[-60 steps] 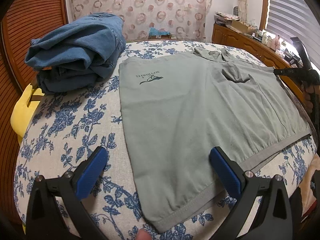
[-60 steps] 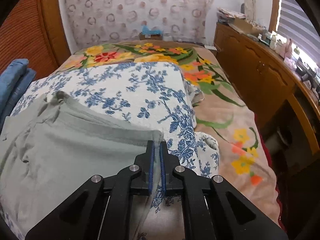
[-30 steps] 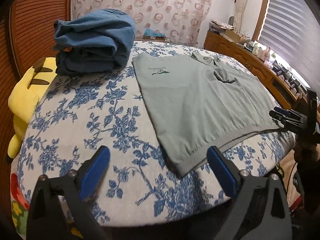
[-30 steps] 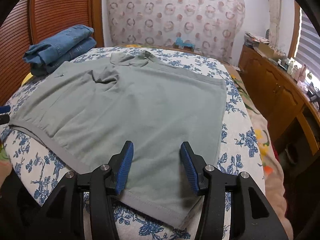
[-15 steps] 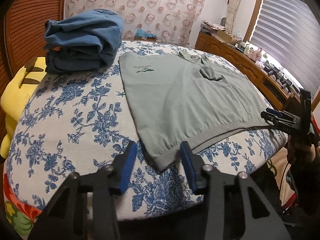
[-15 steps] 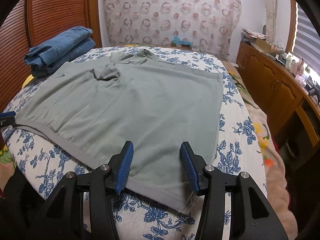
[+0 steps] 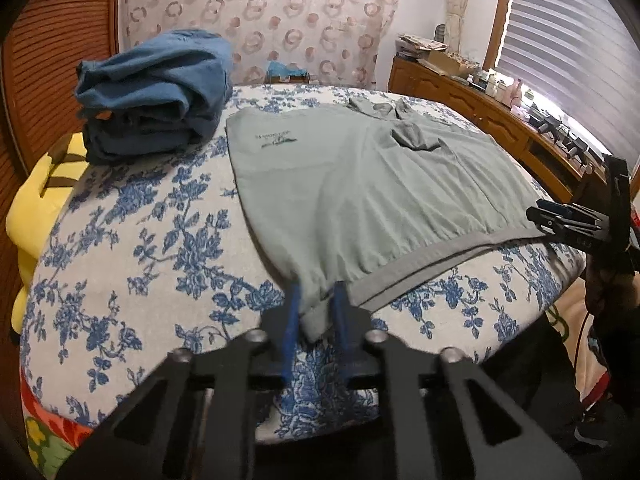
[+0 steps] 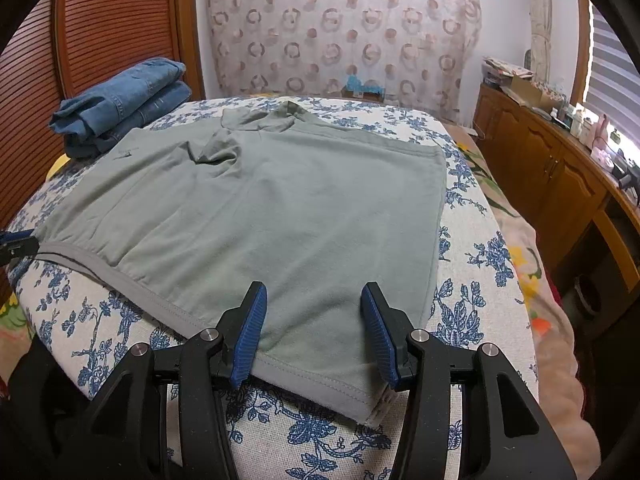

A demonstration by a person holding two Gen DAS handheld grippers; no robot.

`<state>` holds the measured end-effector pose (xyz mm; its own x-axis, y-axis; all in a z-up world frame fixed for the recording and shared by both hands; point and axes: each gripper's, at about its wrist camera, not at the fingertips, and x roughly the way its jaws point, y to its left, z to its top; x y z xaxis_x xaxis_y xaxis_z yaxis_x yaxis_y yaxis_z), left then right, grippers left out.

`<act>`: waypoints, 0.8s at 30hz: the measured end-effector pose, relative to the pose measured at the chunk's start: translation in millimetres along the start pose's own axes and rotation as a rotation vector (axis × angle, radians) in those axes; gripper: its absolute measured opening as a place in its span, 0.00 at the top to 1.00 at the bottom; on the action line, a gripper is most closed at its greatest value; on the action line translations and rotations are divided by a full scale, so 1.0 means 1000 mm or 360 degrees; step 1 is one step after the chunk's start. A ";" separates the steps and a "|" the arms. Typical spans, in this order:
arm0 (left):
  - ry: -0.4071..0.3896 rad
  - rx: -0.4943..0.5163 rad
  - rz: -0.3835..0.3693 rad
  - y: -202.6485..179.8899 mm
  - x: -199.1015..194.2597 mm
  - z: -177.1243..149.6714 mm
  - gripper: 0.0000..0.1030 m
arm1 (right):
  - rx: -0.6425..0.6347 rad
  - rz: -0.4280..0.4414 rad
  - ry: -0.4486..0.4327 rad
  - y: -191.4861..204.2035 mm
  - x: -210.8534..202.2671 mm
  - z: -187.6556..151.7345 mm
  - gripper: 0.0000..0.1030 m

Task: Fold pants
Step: 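Lift the hem side with the left gripper, fold it over, release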

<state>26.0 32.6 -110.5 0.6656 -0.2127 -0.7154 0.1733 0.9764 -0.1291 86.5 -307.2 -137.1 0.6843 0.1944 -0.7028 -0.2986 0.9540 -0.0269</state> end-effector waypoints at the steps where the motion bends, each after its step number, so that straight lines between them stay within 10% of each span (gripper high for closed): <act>1: -0.0010 0.0005 0.0005 0.000 -0.001 0.001 0.95 | 0.0001 -0.0001 0.0001 0.000 0.000 0.000 0.51; 24: -0.0201 0.0221 -0.0321 -0.079 0.003 0.091 0.99 | 0.0055 0.0060 -0.0097 -0.012 -0.025 0.004 0.44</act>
<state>80.3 -48.9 -39.2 0.6910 -0.4140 -0.5925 0.4036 0.9010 -0.1589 75.6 -322.9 -116.6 0.7126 0.2428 -0.6582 -0.3023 0.9529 0.0243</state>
